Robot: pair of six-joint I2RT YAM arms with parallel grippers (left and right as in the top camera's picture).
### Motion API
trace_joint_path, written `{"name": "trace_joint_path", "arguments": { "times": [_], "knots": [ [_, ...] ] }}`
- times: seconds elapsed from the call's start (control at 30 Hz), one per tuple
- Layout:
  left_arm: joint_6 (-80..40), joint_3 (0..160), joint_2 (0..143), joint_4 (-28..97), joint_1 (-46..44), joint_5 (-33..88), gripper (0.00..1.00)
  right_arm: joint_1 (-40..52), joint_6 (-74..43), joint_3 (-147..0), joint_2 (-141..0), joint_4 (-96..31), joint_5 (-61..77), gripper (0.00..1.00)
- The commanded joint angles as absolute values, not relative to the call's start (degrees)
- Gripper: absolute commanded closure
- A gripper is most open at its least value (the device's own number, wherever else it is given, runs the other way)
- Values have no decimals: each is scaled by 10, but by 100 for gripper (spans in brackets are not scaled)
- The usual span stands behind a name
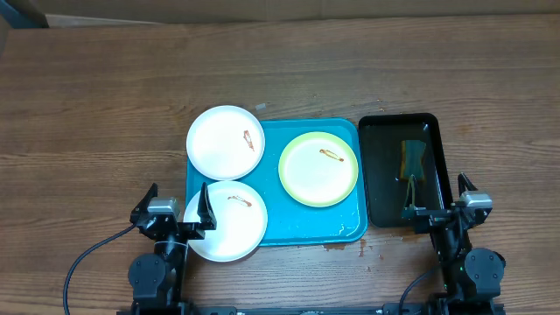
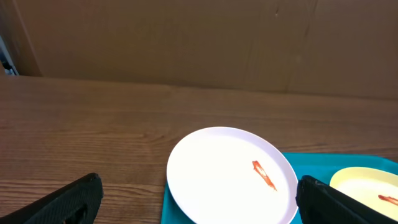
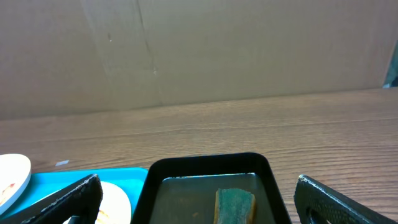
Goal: Clean dirty plates on tray and stack at the side
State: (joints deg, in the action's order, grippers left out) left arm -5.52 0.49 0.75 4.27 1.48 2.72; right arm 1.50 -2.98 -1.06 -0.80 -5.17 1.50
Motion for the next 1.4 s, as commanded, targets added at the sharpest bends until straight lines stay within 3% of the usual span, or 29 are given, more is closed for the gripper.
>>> {"name": "trace_joint_path", "arguments": {
  "times": [0.0,1.07,1.23,1.37],
  "knots": [
    [-42,3,4,43,11,24,0,12,-29,-5,-2,-48,11,0],
    [-43,3,4,34,11,24,0,12,-42,-5,-2,-30,32,0],
    [-43,8,4,8,11,100,0,12,-97,-36,-2,-53,61,0],
    [-61,69,6,69,11,138,0,11,-96,-117,-23,-120,50,0]
  ]
}}
